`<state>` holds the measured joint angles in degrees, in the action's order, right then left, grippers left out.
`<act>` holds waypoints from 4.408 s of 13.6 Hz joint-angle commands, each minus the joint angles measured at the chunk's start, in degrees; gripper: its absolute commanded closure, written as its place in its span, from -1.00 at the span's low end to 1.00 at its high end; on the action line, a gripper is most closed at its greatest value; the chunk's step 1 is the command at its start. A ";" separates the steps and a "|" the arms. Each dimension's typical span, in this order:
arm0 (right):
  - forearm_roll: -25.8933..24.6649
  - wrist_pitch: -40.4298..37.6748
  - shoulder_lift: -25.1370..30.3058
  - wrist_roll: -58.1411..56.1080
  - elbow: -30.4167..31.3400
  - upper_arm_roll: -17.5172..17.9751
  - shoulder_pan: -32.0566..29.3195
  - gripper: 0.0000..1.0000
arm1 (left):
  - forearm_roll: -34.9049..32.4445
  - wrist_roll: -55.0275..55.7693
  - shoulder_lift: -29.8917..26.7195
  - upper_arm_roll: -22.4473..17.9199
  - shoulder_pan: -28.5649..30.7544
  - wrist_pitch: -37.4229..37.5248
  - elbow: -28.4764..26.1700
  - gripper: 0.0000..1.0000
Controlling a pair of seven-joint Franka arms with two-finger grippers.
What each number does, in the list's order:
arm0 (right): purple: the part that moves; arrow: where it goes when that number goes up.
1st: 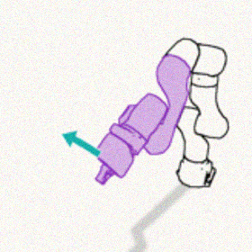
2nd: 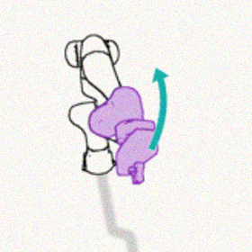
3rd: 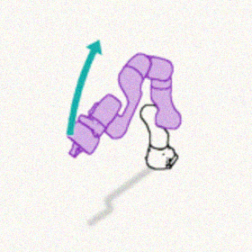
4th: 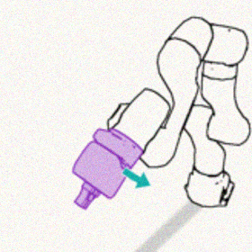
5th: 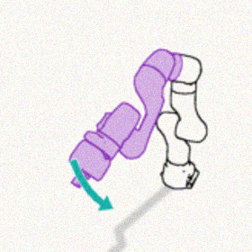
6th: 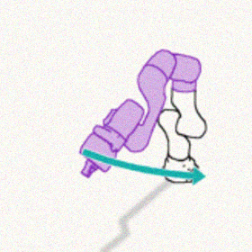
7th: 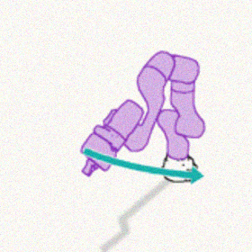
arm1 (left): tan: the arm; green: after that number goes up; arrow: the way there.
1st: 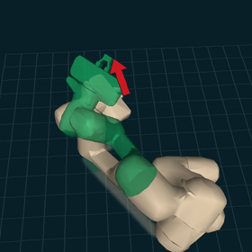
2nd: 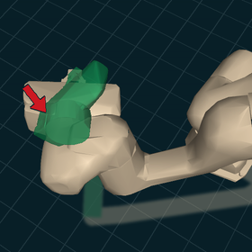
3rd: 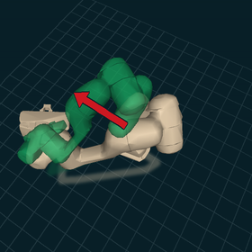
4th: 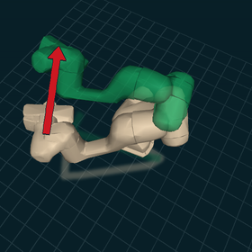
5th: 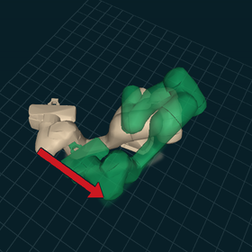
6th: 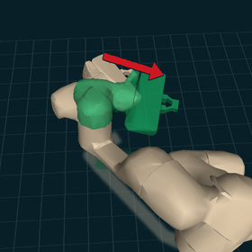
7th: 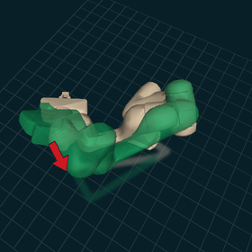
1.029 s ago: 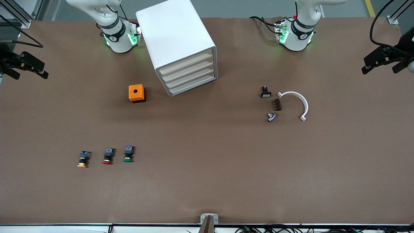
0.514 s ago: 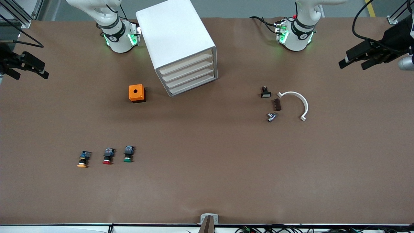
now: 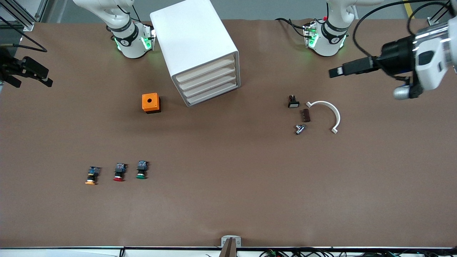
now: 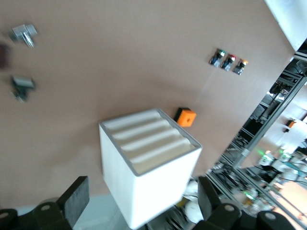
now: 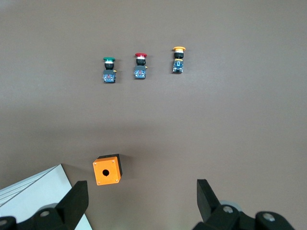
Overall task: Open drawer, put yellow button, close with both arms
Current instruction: 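Reach the left gripper to the drawer handle while the right gripper approaches the button, then grasp the drawer handle with the left gripper while the right gripper descends, then pull the drawer open with the left gripper while the right gripper grasps the button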
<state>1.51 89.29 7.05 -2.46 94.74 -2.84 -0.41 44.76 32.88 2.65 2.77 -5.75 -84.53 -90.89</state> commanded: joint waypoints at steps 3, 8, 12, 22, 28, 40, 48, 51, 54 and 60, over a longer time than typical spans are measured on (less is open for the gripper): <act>-0.72 0.01 -0.89 -0.27 -1.66 -0.15 0.06 -1.00 | 3.05 17.80 11.65 9.78 -0.13 0.69 7.82 -0.99; -0.72 0.45 -4.05 -0.35 -2.19 -0.15 -0.29 -1.00 | 6.22 41.69 22.12 13.06 -5.74 0.33 10.11 -0.99; -0.89 2.38 -14.32 -0.27 -3.76 -0.24 -0.55 -1.00 | 5.78 62.68 27.83 12.79 -9.88 0.42 10.11 -0.99; -2.12 31.08 -29.10 0.44 3.95 -0.24 -3.54 -1.00 | 9.29 100.52 41.46 13.32 -14.19 3.93 10.03 -0.62; -1.42 44.38 -38.24 0.44 4.93 -0.15 -4.77 -1.00 | 11.76 101.94 43.31 13.32 -18.85 6.04 9.41 -0.07; -1.16 55.20 -49.75 -0.09 1.24 0.11 -4.51 -1.00 | 14.31 103.61 45.95 13.32 -23.07 6.13 8.97 0.40; -1.16 52.84 -50.64 -0.18 -0.77 0.20 -4.42 0.43 | 14.39 103.61 46.74 13.32 -24.92 6.40 8.97 0.81; -1.16 46.79 -50.38 0.17 -3.93 0.20 -4.34 0.96 | 14.39 103.70 47.09 13.14 -24.13 6.40 8.97 0.85; 1.90 42.92 -48.89 0.35 -4.74 0.20 -4.07 0.99 | 14.48 103.70 47.18 13.06 -21.94 6.40 9.15 0.86; 4.12 26.40 -37.56 12.81 -3.77 0.11 0.14 0.99 | 14.22 103.62 48.32 12.70 -16.41 6.84 9.50 0.85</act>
<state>5.17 119.38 -35.87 5.61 88.72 -2.67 -1.91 58.17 137.49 49.17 15.91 -24.29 -78.06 -82.53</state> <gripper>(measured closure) 0.665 0.925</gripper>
